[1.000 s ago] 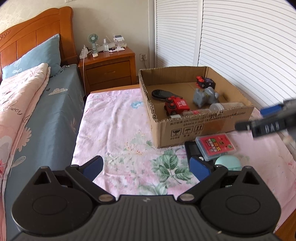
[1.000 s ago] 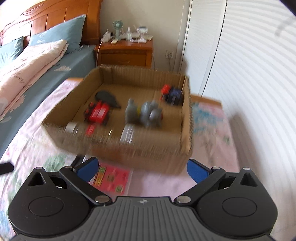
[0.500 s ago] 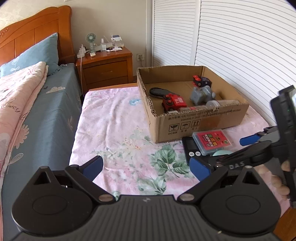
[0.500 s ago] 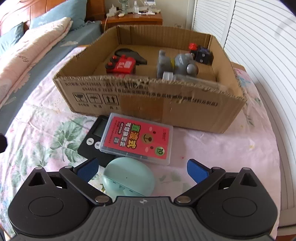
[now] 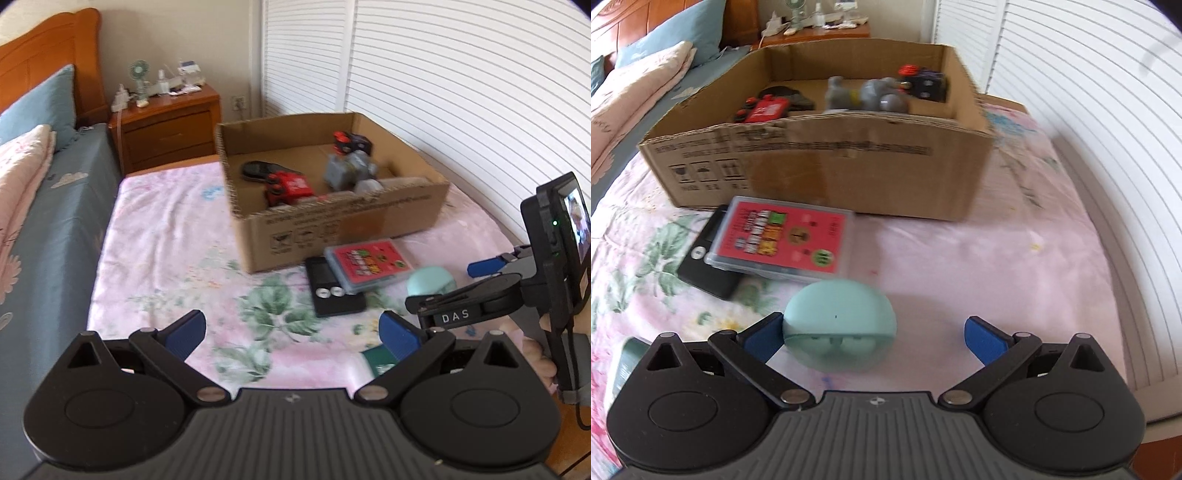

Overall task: Organize rigid objects
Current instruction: 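Move both tools back toward the mint-green case and swab pack, then grasp the white swab pack with the left tool while the right tool grasps the mint-green case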

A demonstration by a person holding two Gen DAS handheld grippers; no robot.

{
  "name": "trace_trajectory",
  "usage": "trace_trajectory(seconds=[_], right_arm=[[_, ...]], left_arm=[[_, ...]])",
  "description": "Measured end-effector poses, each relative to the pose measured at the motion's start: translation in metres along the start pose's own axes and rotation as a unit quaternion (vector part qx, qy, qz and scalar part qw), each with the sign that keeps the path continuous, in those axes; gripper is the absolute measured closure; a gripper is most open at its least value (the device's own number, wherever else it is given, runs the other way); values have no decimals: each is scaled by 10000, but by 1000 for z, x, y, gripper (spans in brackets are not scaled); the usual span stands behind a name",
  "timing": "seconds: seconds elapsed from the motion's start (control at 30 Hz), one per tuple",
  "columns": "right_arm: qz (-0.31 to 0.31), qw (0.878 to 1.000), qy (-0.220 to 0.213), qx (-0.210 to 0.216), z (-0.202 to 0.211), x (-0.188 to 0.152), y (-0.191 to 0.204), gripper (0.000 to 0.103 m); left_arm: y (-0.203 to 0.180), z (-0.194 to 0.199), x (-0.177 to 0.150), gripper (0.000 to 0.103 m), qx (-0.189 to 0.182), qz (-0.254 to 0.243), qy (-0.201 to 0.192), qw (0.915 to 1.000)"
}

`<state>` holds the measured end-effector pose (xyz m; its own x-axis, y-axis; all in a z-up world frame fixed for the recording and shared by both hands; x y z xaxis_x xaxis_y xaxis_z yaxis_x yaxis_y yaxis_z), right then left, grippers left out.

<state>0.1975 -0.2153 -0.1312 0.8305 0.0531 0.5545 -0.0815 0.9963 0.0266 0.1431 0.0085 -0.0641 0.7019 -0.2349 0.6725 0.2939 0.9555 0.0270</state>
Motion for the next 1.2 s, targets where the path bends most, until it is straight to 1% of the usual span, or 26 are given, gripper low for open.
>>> trace_trajectory(seconds=[0.13,0.23,0.3,0.4,0.47,0.53,0.6,0.67,0.7,0.77,0.83,1.0,1.03,1.1,1.17,1.2], right_arm=[[55,10000,-48,56,1,0,-9,0],[115,9998,-124,115,0,0,-15,0],[143,9997,-167,133,2,-1,-17,0],[177,9995,-198,155,2,-1,-19,0],[202,9994,-207,174,2,-2,-20,0],[217,9994,-215,187,2,-1,-21,0],[235,9993,-231,201,2,-2,-21,0],[255,9991,-257,223,3,-3,-22,0],[259,9990,-269,228,3,-3,-22,0],[261,9989,-299,232,3,-3,-22,0],[259,9990,-296,232,2,-3,-23,0],[266,9990,-284,232,2,-3,-23,0],[269,9990,-281,234,2,-3,-23,0],[262,9990,-270,239,2,-3,-24,0],[271,9990,-262,240,2,-3,-24,0],[273,9990,-263,239,2,-3,-24,0]], left_arm=[[-22,-7,1,3,-187,-185,82,9996],[-43,-13,0,3,-394,-388,128,9984],[-57,-18,-2,3,-517,-548,172,9970],[-76,-27,-8,3,-595,-861,290,9941],[-86,-32,-13,3,-569,-1151,322,9912],[-92,-37,-17,3,-414,-1474,356,9876],[-96,-41,-22,3,-229,-1876,386,9812],[-97,-44,-26,3,-22,-2292,340,9728],[-96,-45,-27,3,-19,-2401,309,9703],[-94,-49,-26,3,-210,-2411,339,9697],[-92,-56,-24,3,-548,-2285,472,9709],[-85,-64,-22,3,-915,-2010,621,9733],[-84,-62,-23,3,-1029,-1983,646,9726],[-84,-56,-26,2,-1253,-2045,675,9685],[-84,-52,-28,2,-1376,-2185,709,9635],[-84,-52,-28,2,-1400,-2179,700,9633]])
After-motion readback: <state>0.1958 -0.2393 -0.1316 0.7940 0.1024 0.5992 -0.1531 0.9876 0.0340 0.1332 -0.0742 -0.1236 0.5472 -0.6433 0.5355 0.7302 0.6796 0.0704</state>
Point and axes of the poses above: each gripper's, at about its wrist camera, not at the fingertips, and z roughly against the way its jaws point, y to its left, x to its top, the point moved 6 cm from there along -z, roughly the way its jaws point, and after that the axes turned 5 degrees about -z, right-handed, at the moved point
